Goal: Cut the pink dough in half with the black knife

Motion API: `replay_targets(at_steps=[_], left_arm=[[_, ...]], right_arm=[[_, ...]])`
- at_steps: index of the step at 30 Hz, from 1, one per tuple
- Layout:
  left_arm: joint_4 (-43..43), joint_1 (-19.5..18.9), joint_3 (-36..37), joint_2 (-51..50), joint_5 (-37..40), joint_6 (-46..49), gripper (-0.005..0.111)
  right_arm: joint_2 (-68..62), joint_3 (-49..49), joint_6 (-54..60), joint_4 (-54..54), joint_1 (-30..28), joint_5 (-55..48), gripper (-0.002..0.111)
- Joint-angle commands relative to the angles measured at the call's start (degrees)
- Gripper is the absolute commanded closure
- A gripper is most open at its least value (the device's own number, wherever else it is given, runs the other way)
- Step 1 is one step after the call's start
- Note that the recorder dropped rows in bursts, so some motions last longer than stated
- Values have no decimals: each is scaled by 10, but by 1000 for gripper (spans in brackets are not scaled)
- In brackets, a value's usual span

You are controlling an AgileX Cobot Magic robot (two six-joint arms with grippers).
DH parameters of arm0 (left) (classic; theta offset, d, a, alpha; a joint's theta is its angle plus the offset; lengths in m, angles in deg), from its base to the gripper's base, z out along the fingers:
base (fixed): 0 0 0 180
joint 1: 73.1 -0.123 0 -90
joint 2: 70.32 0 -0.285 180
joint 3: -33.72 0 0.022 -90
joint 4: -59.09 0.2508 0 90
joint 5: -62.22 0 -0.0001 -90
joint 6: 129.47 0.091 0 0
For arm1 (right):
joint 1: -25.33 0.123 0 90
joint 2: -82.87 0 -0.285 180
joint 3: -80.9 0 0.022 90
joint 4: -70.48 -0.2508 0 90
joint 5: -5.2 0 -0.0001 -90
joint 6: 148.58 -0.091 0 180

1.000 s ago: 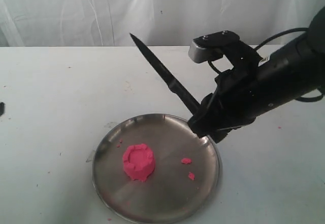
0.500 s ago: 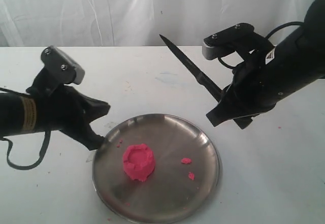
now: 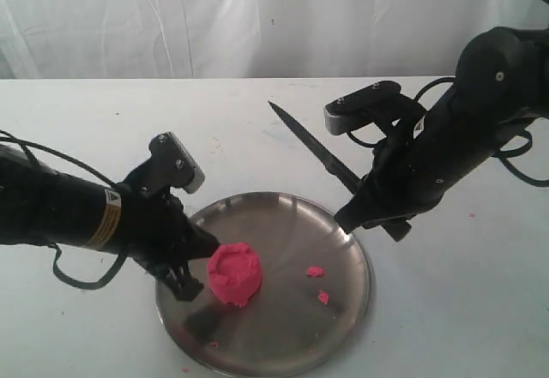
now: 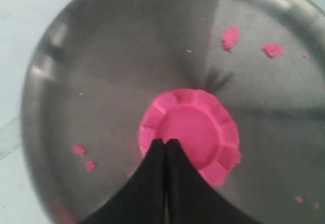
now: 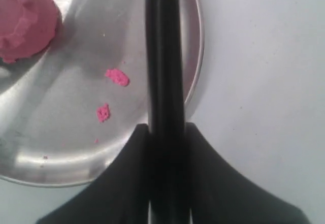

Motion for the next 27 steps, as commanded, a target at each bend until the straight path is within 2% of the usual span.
replay_targets(at_steps=[1,4,7,12,14,16,17,19,20,23,26,27], left_arm=[[2,-5,-44,22,29,-223,107],[2,-9,-73,28,2,-223,107],[2,-9,-80,24,83,-182,107],[2,-9,-79,22,394,-59,107],[-21,-9,-77,23,503,50,107],[-169,-8,-85,23,609,238,107],[-294,-9,-103,22,653,366,107],[-485,-16,-143,22,679,515,107],[-636,-17,-165,22,693,637,107],[-951,-17,-218,22,750,921,107],[-1163,-17,-229,22,799,1090,107],[-1204,-17,-225,22,803,1115,107]], right_arm=[[1,-3,12,-6,1,-37,108],[1,-3,91,-71,1,-71,108],[1,-3,143,-117,1,-70,108],[1,-3,142,-123,1,-51,108],[1,-3,140,-126,1,-51,108],[1,-3,140,-126,1,-50,108],[1,-3,140,-126,1,-48,108],[1,-3,140,-131,1,-45,108],[1,-3,140,-139,1,-49,108],[1,-3,140,-148,1,-77,108],[1,-3,140,-150,1,-107,108],[1,-3,140,-151,1,-107,108]])
